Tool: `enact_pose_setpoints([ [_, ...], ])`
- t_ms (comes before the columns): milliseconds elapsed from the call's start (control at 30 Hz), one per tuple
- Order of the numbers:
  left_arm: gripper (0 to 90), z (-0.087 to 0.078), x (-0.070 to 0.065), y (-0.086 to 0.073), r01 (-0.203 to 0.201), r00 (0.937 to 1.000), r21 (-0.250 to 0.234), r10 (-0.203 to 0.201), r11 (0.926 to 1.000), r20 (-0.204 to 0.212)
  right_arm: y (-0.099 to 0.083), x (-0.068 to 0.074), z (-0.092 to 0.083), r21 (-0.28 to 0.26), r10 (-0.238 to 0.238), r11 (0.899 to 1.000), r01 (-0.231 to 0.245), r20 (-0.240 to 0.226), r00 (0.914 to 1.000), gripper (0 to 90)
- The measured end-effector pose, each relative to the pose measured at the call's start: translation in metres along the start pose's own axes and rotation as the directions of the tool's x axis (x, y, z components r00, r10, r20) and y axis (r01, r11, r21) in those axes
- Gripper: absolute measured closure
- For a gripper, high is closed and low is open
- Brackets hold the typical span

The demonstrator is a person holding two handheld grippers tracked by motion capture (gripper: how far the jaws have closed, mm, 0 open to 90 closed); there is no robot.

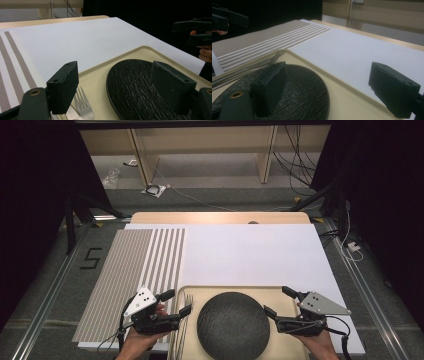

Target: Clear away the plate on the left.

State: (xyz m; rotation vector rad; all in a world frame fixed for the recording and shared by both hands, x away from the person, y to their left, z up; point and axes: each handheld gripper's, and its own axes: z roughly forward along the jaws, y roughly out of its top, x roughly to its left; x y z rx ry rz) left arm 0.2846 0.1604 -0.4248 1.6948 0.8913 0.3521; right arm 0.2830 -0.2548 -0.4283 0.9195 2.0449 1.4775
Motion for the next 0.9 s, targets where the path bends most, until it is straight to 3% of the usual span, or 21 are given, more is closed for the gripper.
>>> enact_pose_setpoints([
  [900,16.1,-0.003,-0.001,-0.0008,-0.04,0.9987,-0.04,0.038,0.9984,-0.033,0.0,-0.0002,-0.0004,-0.002,-0.001,1.0,0.001,-0.001,1.0,15.9],
])
